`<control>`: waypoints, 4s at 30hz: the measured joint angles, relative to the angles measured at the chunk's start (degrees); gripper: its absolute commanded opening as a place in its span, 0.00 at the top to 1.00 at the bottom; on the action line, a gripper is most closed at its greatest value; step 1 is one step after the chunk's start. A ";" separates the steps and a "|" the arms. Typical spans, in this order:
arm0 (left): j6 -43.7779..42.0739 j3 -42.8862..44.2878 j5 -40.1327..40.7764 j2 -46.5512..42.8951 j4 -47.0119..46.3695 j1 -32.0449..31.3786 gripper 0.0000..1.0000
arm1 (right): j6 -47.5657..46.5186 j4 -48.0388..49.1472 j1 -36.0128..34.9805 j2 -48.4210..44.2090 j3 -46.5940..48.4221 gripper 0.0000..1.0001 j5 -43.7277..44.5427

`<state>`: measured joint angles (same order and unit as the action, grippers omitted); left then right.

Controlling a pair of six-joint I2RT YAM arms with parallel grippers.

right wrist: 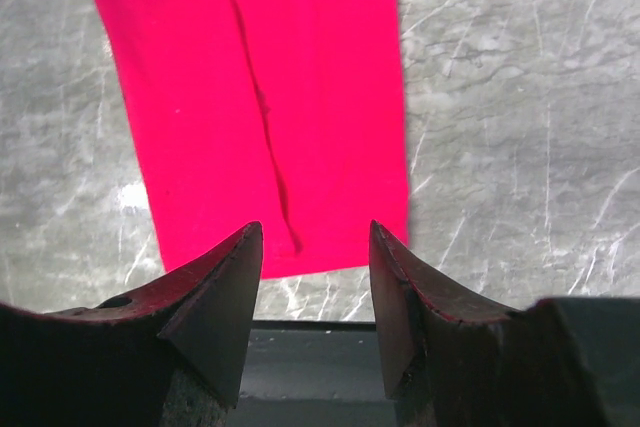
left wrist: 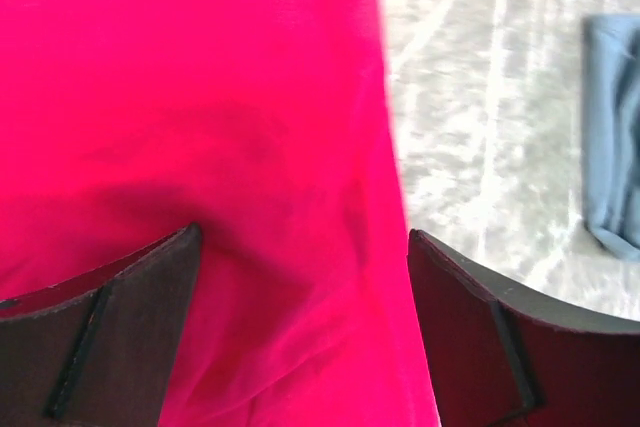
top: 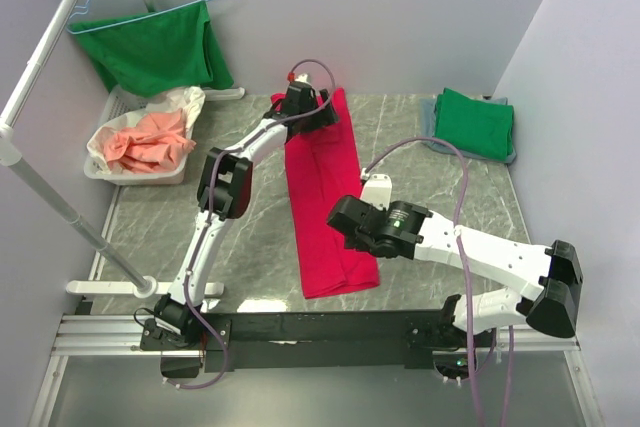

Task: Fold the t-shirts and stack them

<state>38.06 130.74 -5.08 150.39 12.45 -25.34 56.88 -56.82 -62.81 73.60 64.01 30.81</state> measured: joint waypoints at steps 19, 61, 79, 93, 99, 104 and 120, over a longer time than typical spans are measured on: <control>-3.89 -26.53 9.49 -33.03 -8.81 -0.74 0.15 | -5.53 14.95 16.90 -3.61 -15.82 0.52 -6.60; 45.31 -85.96 11.26 -71.08 18.49 -37.44 0.37 | -5.25 27.36 18.69 -10.40 -36.35 0.53 -21.88; 54.45 -89.66 10.62 -69.31 17.92 -40.81 0.53 | -3.80 29.09 13.18 -9.94 -36.65 0.55 -21.22; 54.49 -89.66 10.29 -68.00 16.63 -40.35 0.99 | -1.16 31.06 11.08 -8.13 -36.68 1.00 -20.96; 54.84 -89.66 11.67 -68.48 18.58 -40.35 0.99 | 0.17 31.32 9.27 -8.11 -36.79 1.00 -20.72; 56.96 -90.79 14.80 -73.09 23.06 -40.37 0.99 | 2.25 31.76 4.20 -7.78 -36.81 1.00 -20.81; 62.86 -95.32 18.71 -80.56 30.64 -44.52 0.99 | 9.75 27.50 -7.96 -6.03 -34.36 1.00 -20.61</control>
<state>100.92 35.42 13.63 69.82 43.09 -69.87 66.63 -29.32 -70.76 67.57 29.65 10.20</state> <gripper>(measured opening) 0.021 0.018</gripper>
